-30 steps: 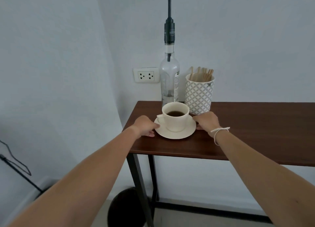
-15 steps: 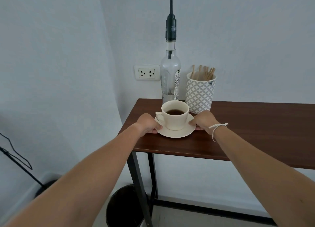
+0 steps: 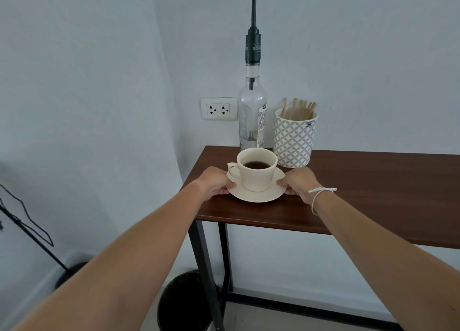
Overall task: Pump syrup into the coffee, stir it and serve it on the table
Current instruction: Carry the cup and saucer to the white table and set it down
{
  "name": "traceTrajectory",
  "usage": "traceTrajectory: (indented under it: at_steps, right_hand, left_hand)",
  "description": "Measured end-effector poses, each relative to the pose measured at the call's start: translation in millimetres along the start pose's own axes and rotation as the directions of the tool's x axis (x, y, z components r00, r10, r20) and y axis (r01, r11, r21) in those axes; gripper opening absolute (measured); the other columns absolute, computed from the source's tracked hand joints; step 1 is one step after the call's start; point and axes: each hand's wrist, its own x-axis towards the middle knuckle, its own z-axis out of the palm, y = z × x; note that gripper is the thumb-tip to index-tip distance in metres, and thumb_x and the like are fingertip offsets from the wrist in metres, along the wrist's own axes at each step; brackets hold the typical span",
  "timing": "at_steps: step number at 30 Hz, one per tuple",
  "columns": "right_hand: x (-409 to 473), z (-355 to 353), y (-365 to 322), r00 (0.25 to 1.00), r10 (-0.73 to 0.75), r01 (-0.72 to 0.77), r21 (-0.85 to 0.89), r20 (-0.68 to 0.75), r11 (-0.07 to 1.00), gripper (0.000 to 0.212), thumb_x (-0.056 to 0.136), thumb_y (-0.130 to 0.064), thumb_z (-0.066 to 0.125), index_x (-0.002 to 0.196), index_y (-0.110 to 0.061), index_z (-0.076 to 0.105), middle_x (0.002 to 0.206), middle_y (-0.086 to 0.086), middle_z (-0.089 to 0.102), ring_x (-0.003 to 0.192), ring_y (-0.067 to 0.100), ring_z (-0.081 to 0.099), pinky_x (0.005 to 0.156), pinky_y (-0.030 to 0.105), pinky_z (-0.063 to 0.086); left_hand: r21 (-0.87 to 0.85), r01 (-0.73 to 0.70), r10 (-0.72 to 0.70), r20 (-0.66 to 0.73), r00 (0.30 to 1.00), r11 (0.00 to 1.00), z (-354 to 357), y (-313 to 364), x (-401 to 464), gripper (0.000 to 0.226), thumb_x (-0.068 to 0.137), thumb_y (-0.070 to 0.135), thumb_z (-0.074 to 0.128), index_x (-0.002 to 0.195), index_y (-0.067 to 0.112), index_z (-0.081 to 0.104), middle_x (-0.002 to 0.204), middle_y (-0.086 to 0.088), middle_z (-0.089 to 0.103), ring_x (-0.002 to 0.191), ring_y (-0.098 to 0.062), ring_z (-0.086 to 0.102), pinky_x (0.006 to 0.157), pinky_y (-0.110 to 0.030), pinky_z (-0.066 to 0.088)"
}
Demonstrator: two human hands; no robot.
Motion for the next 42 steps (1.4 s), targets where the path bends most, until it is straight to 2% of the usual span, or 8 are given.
traceTrajectory:
  at_steps: [2, 7, 12, 20, 25, 32, 37, 42]
  right_hand:
    - [-3, 0, 0, 1.000, -0.004, 0.004, 0.025, 0.011, 1.000, 0.015, 0.076, 0.008, 0.066, 0.071, -0.002, 0.056, 0.093, 0.021, 0.060, 0.085, 0.030, 0.061, 0.089, 0.047, 0.054]
    - [-12, 3, 1, 0.999, -0.015, 0.011, 0.073, 0.045, 0.997, 0.013, 0.078, 0.007, 0.065, 0.089, 0.005, 0.059, 0.098, 0.021, 0.060, 0.086, 0.032, 0.060, 0.089, 0.046, 0.054]
    - [-28, 13, -4, 0.997, -0.040, 0.032, 0.109, 0.071, 0.994, 0.013, 0.080, 0.006, 0.064, 0.078, -0.003, 0.054, 0.103, 0.021, 0.059, 0.088, 0.031, 0.060, 0.069, 0.034, 0.054]
    - [-58, 49, -18, 0.984, -0.060, 0.032, 0.163, 0.166, 0.986, 0.025, 0.080, 0.010, 0.061, 0.069, -0.009, 0.049, 0.087, 0.015, 0.057, 0.078, 0.027, 0.059, 0.046, 0.025, 0.051]
    - [-85, 88, -31, 0.964, -0.104, 0.062, 0.172, 0.243, 0.983, 0.025, 0.080, 0.012, 0.060, 0.067, -0.007, 0.050, 0.075, 0.010, 0.052, 0.066, 0.019, 0.053, 0.050, 0.028, 0.049]
    - [-146, 165, -41, 0.923, -0.144, 0.086, 0.172, 0.356, 0.981, 0.019, 0.079, 0.011, 0.061, 0.070, -0.004, 0.056, 0.079, 0.014, 0.058, 0.070, 0.023, 0.058, 0.048, 0.027, 0.051]
    - [-211, 232, -42, 0.893, -0.170, 0.103, 0.178, 0.416, 0.979, 0.025, 0.077, 0.014, 0.061, 0.069, -0.006, 0.049, 0.087, 0.018, 0.055, 0.071, 0.026, 0.057, 0.038, 0.021, 0.051]
    - [-290, 312, -37, 0.836, -0.188, 0.143, 0.126, 0.516, 0.982, 0.025, 0.079, 0.011, 0.061, 0.068, -0.008, 0.048, 0.083, 0.016, 0.056, 0.083, 0.032, 0.057, 0.054, 0.031, 0.049]
  left_hand:
    - [-0.011, 0.004, -0.004, 0.010, 1.000, 1.000, -1, 0, -3, 0.037, 0.083, -0.012, 0.058, 0.118, -0.002, 0.061, 0.127, -0.015, 0.060, 0.108, -0.026, 0.058, 0.083, -0.028, 0.049]
    - [-0.053, 0.021, -0.021, 0.005, 1.000, 0.998, -7, -2, -12, 0.038, 0.084, -0.013, 0.056, 0.119, -0.001, 0.060, 0.127, -0.014, 0.060, 0.108, -0.025, 0.057, 0.081, -0.028, 0.050]
    - [-0.092, 0.028, -0.028, -0.003, 1.000, 0.995, -18, -8, -29, 0.033, 0.085, -0.012, 0.054, 0.115, -0.001, 0.061, 0.119, -0.013, 0.061, 0.100, -0.023, 0.058, 0.062, -0.024, 0.052]
    - [-0.172, 0.007, -0.018, -0.063, 0.998, 0.985, -60, -23, -62, 0.037, 0.086, -0.014, 0.052, 0.121, -0.003, 0.057, 0.108, -0.013, 0.062, 0.096, -0.026, 0.061, 0.076, -0.034, 0.054]
    - [-0.188, -0.038, 0.019, -0.099, 0.995, 0.981, -105, -40, -92, 0.035, 0.087, -0.013, 0.051, 0.120, -0.004, 0.057, 0.101, -0.012, 0.062, 0.086, -0.024, 0.063, 0.080, -0.034, 0.052]
    - [-0.251, -0.068, 0.023, -0.177, 0.984, 0.966, -184, -80, -155, 0.027, 0.087, -0.013, 0.049, 0.108, 0.003, 0.060, 0.088, -0.009, 0.063, 0.075, -0.022, 0.063, 0.056, -0.023, 0.059]
    - [-0.272, -0.070, -0.005, -0.266, 0.964, 0.960, -248, -125, -212, 0.032, 0.087, -0.013, 0.049, 0.115, -0.002, 0.060, 0.088, -0.008, 0.063, 0.075, -0.022, 0.064, 0.059, -0.025, 0.059]
    - [-0.297, -0.063, -0.051, -0.362, 0.931, 0.953, -319, -181, -288, 0.035, 0.088, -0.012, 0.050, 0.121, -0.003, 0.057, 0.089, -0.008, 0.064, 0.077, -0.020, 0.063, 0.080, -0.033, 0.053]
